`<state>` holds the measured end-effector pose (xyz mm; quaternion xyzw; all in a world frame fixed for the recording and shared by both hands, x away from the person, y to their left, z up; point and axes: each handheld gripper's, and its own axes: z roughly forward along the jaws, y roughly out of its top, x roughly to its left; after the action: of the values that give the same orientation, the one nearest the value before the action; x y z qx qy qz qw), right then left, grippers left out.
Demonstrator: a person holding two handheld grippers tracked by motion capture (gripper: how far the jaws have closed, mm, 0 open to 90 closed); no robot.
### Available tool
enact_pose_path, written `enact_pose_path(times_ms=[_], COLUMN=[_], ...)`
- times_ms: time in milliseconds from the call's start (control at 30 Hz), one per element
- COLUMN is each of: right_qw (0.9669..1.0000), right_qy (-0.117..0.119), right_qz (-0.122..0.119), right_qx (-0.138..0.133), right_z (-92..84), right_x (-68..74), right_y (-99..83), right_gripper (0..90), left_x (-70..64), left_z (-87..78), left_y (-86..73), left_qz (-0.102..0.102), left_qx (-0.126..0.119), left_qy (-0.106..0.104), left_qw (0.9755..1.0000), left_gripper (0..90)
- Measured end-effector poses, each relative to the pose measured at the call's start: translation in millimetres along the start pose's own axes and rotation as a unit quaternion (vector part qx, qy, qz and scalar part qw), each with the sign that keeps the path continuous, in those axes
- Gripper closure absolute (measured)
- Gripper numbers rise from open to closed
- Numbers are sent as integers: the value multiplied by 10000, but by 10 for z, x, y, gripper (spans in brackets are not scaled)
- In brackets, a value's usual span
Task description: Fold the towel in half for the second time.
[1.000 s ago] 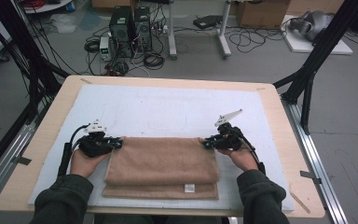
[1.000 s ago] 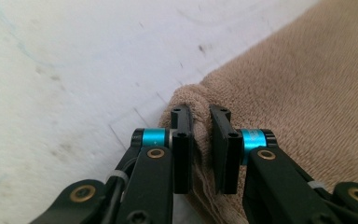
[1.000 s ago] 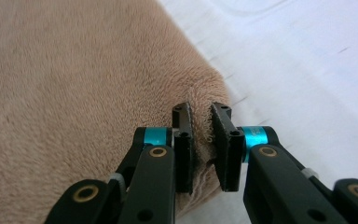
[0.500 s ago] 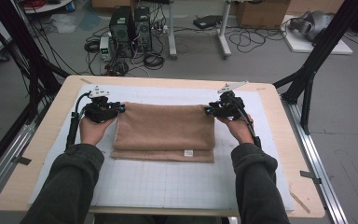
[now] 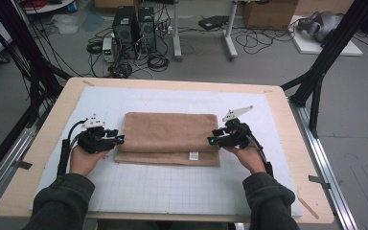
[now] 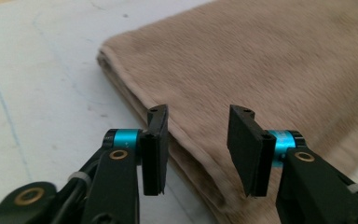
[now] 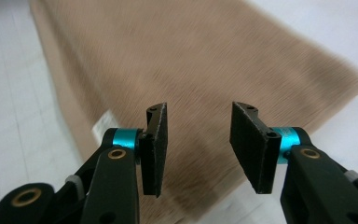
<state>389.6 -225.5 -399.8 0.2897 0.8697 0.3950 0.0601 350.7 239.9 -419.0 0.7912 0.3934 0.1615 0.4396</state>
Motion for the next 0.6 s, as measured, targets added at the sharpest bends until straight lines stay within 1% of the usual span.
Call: enact_pose_path(times_ms=[33, 100, 133, 167, 200, 267, 300, 400, 467, 533, 600], right_qw=[10000, 9999, 9998, 9998, 9998, 9998, 9998, 9996, 9997, 9997, 9998], right_qy=[17, 0, -1, 28, 41, 59, 77, 114, 160, 175, 173], right_qz=[-23, -24, -11, 62, 104, 145, 165, 195, 178, 157, 140], right_qx=[42, 162, 186, 183, 185, 123, 114, 141, 95, 28, -17], right_z=[25, 73, 94, 111, 123, 144, 160, 174, 161, 122, 96], right_x=[27, 70, 76, 80, 81, 84, 83, 80, 63, 65, 66], right_y=[-41, -116, -156, -193, -224, -265, -280, -290, -293, -289, -288], right_gripper=[575, 579, 580, 580, 580, 580, 580, 575, 566, 557, 556], left_x=[-20, -45, -51, -58, -63, -74, -75, -75, -62, -60, -55], left_z=[1, 11, 16, 21, 27, 55, 59, 65, 62, 15, -50], left_y=[-26, -70, -87, -107, -126, -171, -185, -196, -188, -169, -142], left_qz=[0, 32, 78, 88, 106, 166, 195, 159, 109, 77, -18], left_qx=[39, 179, 248, 264, 335, 524, 549, 509, 501, 313, 56], left_qy=[-89, -200, -217, -239, -281, -269, -282, -282, -309, -299, -443], left_qw=[10000, 9996, 9994, 9993, 9990, 9981, 9979, 9982, 9982, 9990, 9990], left_gripper=[627, 629, 630, 631, 639, 651, 654, 672, 679, 672, 648])
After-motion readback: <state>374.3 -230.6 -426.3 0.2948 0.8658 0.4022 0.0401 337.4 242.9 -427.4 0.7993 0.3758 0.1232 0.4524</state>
